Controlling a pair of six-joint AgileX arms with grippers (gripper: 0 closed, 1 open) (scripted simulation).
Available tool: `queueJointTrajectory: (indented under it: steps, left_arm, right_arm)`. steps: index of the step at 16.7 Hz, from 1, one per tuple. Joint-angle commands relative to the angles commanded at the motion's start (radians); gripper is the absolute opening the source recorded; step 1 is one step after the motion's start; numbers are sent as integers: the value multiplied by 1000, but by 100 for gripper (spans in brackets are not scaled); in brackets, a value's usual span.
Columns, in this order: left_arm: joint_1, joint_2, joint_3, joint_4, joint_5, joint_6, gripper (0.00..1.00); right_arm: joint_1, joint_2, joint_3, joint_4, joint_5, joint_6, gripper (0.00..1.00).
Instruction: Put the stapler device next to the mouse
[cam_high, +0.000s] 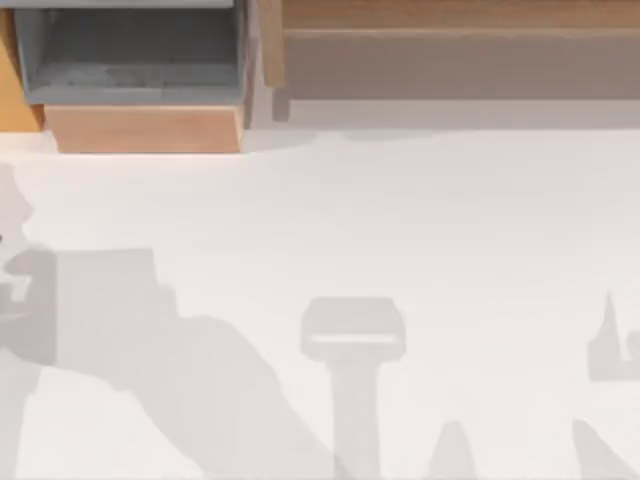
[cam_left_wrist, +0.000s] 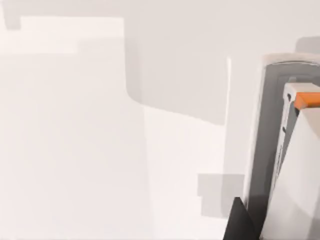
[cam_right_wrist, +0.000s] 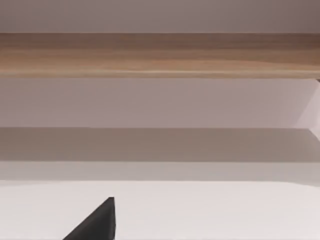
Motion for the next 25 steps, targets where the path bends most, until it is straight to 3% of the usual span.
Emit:
queueJointTrajectory:
  steps: [6, 19, 25]
  left_arm:
    - [4, 21, -20, -3, -2, -4, 0]
    - [4, 21, -20, -3, -2, -4, 98]
    - [4, 21, -20, -3, -2, -4, 100]
  right_arm:
    - [0, 0, 0, 0, 0, 0, 100]
    - [0, 0, 0, 0, 0, 0, 100]
    - [0, 0, 0, 0, 0, 0, 100]
